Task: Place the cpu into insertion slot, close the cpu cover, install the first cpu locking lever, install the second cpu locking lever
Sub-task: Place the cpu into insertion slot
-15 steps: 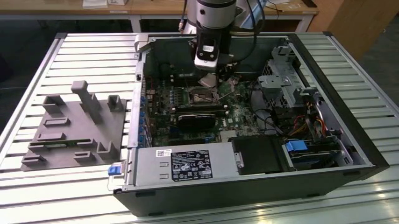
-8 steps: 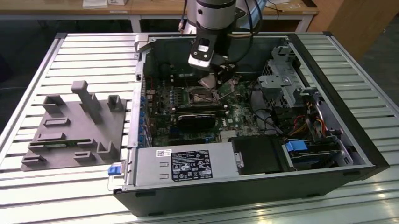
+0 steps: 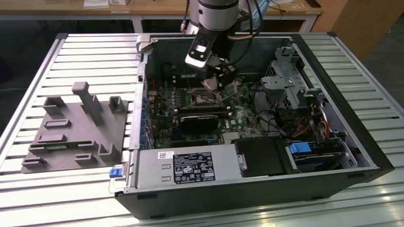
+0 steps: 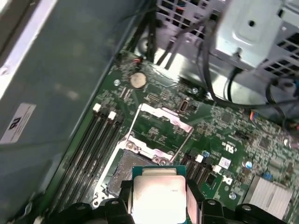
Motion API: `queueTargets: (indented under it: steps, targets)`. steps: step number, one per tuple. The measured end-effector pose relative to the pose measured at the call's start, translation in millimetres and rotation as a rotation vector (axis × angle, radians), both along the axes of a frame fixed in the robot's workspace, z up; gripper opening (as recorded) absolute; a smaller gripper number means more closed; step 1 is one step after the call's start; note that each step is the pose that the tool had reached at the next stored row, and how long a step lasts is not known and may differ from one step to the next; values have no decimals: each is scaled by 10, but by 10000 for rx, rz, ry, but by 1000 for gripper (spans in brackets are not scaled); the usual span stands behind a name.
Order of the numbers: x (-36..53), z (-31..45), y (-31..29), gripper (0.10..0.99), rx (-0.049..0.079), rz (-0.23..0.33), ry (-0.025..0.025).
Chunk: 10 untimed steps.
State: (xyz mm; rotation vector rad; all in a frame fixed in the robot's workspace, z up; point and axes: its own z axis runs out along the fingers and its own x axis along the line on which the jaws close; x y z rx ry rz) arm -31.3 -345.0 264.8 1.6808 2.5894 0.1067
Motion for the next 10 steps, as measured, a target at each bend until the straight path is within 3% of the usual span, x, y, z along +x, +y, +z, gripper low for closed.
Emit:
queueTargets:
  steps: [10]
  targets:
    - [0, -29, 0, 541, 0, -1815, 0]
